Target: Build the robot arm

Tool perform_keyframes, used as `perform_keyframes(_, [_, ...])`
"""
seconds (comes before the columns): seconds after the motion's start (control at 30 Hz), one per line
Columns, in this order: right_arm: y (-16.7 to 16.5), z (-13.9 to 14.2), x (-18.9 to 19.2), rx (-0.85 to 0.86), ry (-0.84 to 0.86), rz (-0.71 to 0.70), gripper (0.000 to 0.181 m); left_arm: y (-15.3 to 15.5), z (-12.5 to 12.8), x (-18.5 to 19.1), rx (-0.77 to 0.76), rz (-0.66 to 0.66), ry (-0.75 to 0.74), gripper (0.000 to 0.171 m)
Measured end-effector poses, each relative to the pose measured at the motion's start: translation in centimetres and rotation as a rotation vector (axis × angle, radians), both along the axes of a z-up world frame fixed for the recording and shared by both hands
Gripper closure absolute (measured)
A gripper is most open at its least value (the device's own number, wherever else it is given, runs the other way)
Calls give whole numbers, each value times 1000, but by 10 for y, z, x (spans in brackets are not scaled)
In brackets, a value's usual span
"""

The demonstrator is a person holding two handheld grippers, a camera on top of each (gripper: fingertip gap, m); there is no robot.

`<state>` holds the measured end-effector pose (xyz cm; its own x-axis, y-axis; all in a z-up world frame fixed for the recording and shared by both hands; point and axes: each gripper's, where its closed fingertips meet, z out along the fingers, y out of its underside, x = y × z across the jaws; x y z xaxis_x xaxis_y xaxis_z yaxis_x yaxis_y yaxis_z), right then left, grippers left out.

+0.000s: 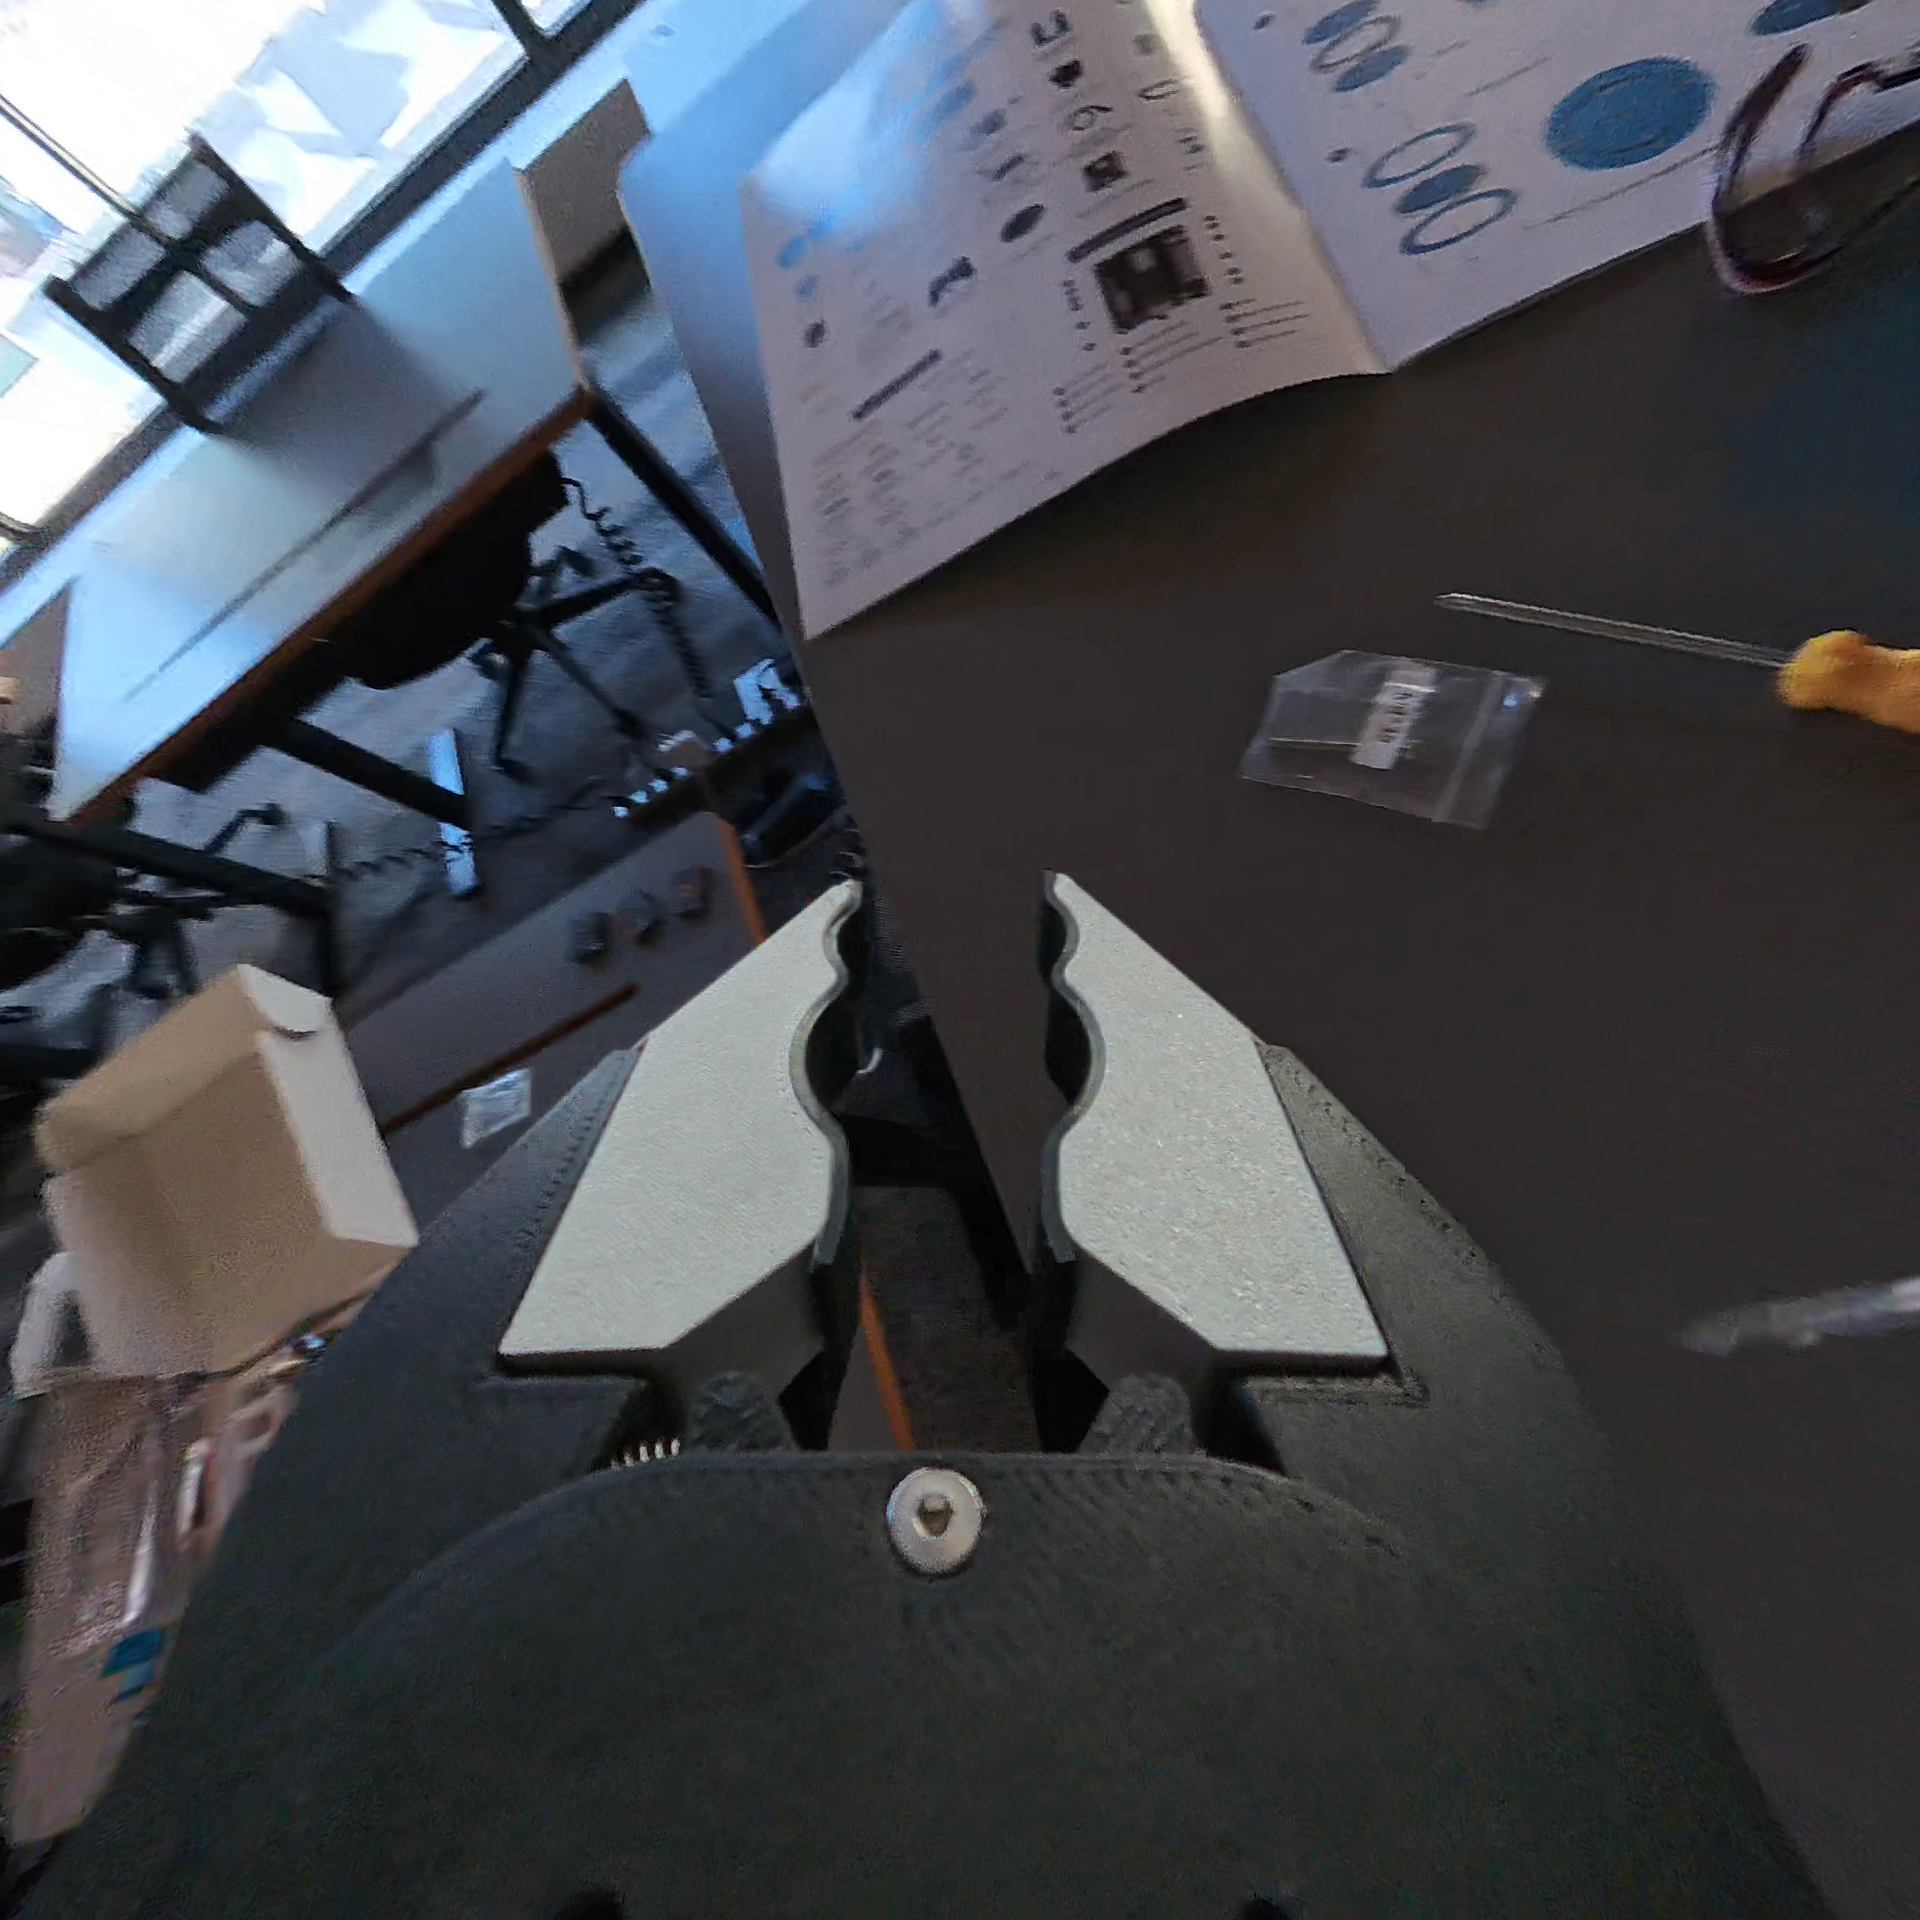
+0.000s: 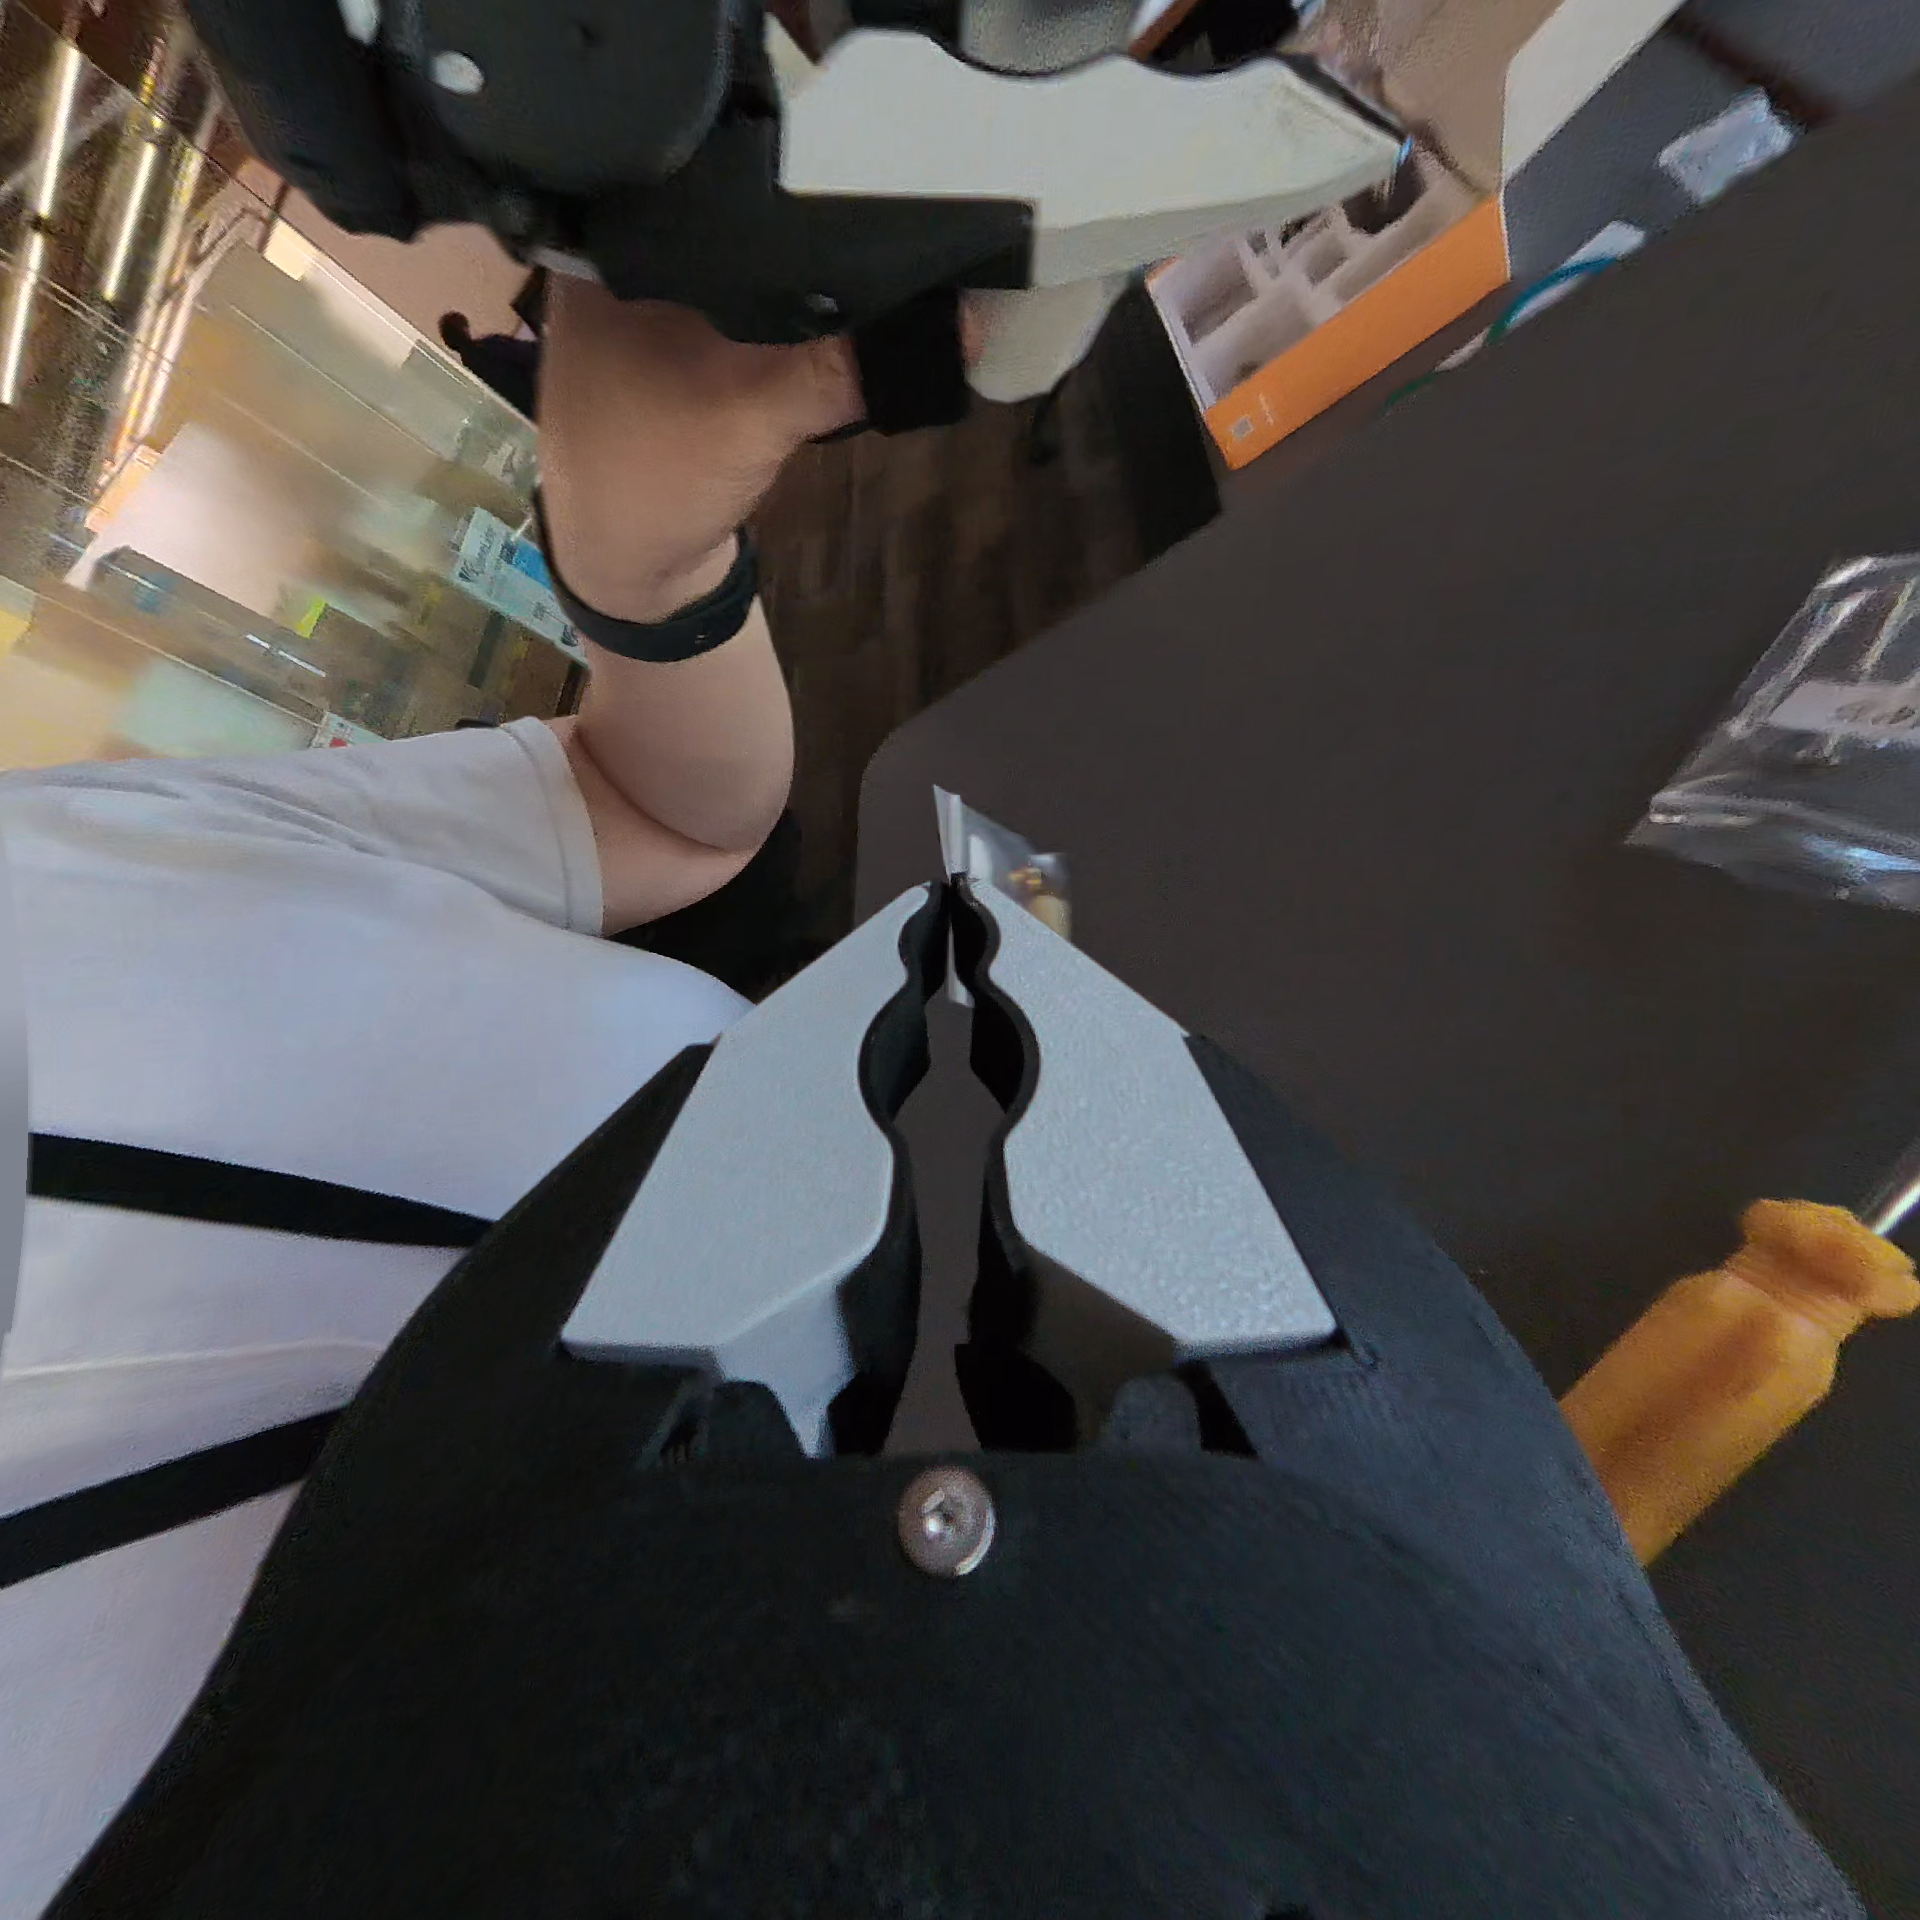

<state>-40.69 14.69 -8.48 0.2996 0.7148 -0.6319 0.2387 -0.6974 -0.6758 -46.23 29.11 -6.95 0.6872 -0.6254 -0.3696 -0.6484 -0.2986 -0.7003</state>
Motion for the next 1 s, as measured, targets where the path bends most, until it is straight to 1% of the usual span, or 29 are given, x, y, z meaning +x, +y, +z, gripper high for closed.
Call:
perform_keyframes(0.03, [1, -9, -2, -12, -36, 0, 181, -3, -3, 1, -20, -5, -15, 141])
perform_keyframes(0.1, [5, -30, -2, 18, -151, -7, 181, -5, -6, 0, -10, 0, -8, 141])
perform_keyframes(0.2, [10, -50, 2, 117, -313, -17, 181, -12, -16, 5, -4, -14, 18, 138])
perform_keyframes(0.23, [14, -53, 4, 163, -354, -27, 176, -12, -20, 5, 2, -7, 36, 134])
perform_keyframes(0.27, [18, -53, 6, 209, -381, -41, 162, -12, -23, 5, 15, 5, 60, 130])
perform_keyframes(0.3, [21, -50, 6, 253, -387, -48, 147, -12, -25, 4, 34, 19, 85, 129])
perform_keyframes(0.33, [22, -43, 6, 297, -384, -55, 140, -11, -25, 4, 55, 30, 107, 129])
perform_keyframes(0.37, [26, -33, 6, 351, -379, -74, 137, -11, -26, 6, 70, 33, 124, 129])
perform_keyframes(0.43, [44, -7, 14, 489, -406, -191, 136, -11, -24, 13, 89, 42, 145, 128])
perform_keyframes(0.47, [56, 2, 22, 544, -467, -277, 139, -12, -22, 19, 93, 36, 143, 128])
perform_keyframes(0.5, [68, 5, 34, 585, -559, -353, 138, -14, -20, 26, 92, 25, 131, 129])
perform_keyframes(0.57, [85, 6, 56, 669, -752, -458, 138, -17, -16, 39, 86, 8, 105, 129])
perform_keyframes(0.6, [87, 2, 62, 680, -820, -472, 139, -17, -14, 43, 87, 4, 98, 129])
perform_keyframes(0.67, [84, -10, 64, 650, -876, -465, 139, -18, -12, 50, 87, -8, 86, 127])
perform_keyframes(0.73, [83, -14, 63, 637, -873, -461, 140, -20, -12, 54, 75, -20, 72, 126])
perform_keyframes(0.87, [90, -7, 69, 639, -887, -494, 142, -22, -15, 61, 42, -37, 32, 127])
perform_keyframes(0.93, [91, -5, 70, 588, -849, -512, 141, -25, -15, 65, 64, -58, 45, 129])
perform_keyframes(1.0, [92, -6, 73, 567, -854, -517, 140, -28, -16, 69, 81, -74, 70, 128])
